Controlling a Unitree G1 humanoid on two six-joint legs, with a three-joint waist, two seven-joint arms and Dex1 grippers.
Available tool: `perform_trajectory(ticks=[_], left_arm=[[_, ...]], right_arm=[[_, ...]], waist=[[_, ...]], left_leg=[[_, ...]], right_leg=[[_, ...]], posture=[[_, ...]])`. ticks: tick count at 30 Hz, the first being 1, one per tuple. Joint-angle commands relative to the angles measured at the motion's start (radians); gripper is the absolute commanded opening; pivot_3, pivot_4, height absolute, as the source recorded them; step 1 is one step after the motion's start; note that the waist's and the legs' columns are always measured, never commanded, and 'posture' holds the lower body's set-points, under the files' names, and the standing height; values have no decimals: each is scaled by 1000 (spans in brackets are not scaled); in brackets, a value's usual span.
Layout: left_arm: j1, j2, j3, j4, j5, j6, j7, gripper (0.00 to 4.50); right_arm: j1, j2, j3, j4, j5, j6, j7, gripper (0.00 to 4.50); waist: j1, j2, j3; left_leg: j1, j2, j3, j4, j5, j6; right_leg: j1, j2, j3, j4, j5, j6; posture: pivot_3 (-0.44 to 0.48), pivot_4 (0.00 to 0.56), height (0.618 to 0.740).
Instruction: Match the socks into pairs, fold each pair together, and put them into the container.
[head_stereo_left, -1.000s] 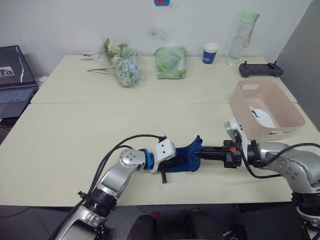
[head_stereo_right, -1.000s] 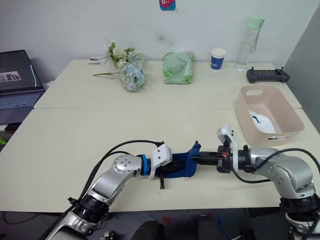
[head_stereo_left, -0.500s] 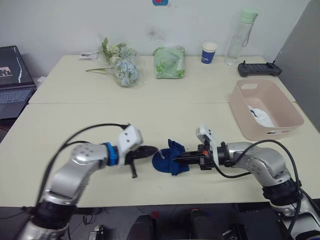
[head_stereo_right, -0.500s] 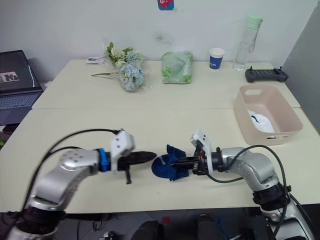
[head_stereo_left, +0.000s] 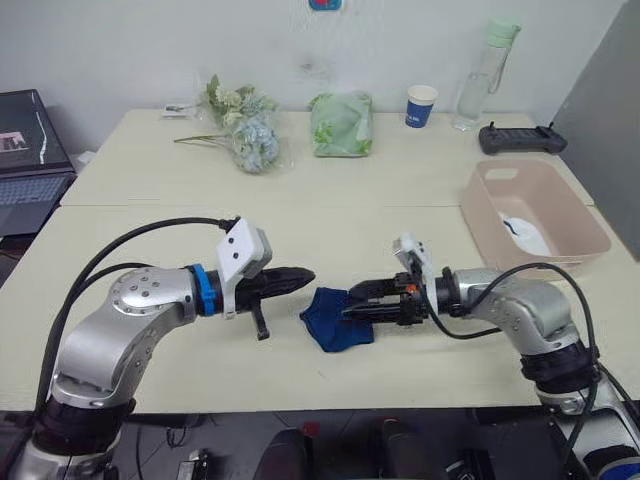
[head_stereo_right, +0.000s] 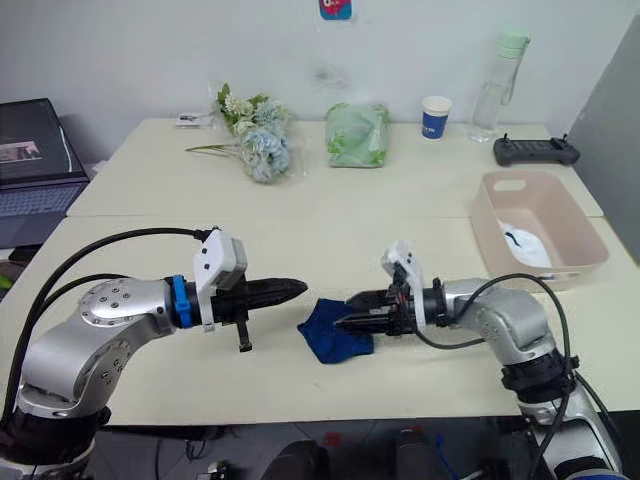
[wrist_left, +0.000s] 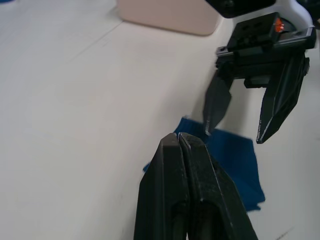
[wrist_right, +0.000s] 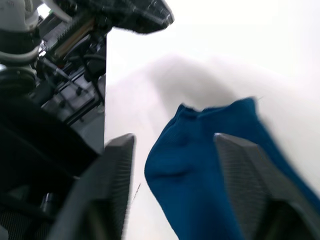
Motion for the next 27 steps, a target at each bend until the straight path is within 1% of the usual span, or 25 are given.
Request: perform_trajectory(ticks=[1,3,6,12,14,18,23,27], left_arm=[[32,30,-84,8,73,-80,-32,0],[58,47,-143,46,151,-162,-40,0],[80,24,-205,127,238,-270,-22,0],[128,-25,-262,294,339,-414,-1,0],[137,-43,-260,320,346,-427,9,0],[150,-44,-259,328,363,-448,9,0],[172,-35,-245,317,363,-462,4,0],[181,-35,-232,307,359,-459,11,0]], right_arm=[[17,-47,-72,-59,37,35,-19,3118],[59,-93,-54,-70,-7,18,-27,3118],[108,-116,-21,-65,-64,-6,-61,3118],[92,-48,2,1,-98,54,-149,3118],[88,-37,13,18,-98,74,-152,3118],[63,-7,42,44,-95,101,-138,3118],[4,105,54,118,-71,154,-150,3118],[-48,218,25,209,-52,196,-174,3118]], waist=[[-1,0,0],[0,0,0],[2,0,0],[-1,0,0],[0,0,0],[1,1,-1],[-2,1,-1],[-2,2,-1]], left_leg=[[0,0,0,0,0,0],[0,0,0,-1,0,0],[0,0,0,-1,0,0],[1,0,1,-1,0,0],[1,0,1,-1,0,0],[1,0,1,-1,0,0],[2,0,1,-1,0,0],[2,0,1,-1,0,0]], right_leg=[[0,0,0,0,0,0],[0,0,0,0,0,0],[0,0,0,0,0,0],[0,1,1,0,0,0],[0,0,0,0,0,0],[0,-1,1,0,0,0],[0,0,1,0,0,0],[0,0,1,1,0,0]], posture=[[0,150,740],[0,150,740],[0,150,740],[0,150,740],[0,150,740],[0,150,740],[0,150,740],[0,150,740]])
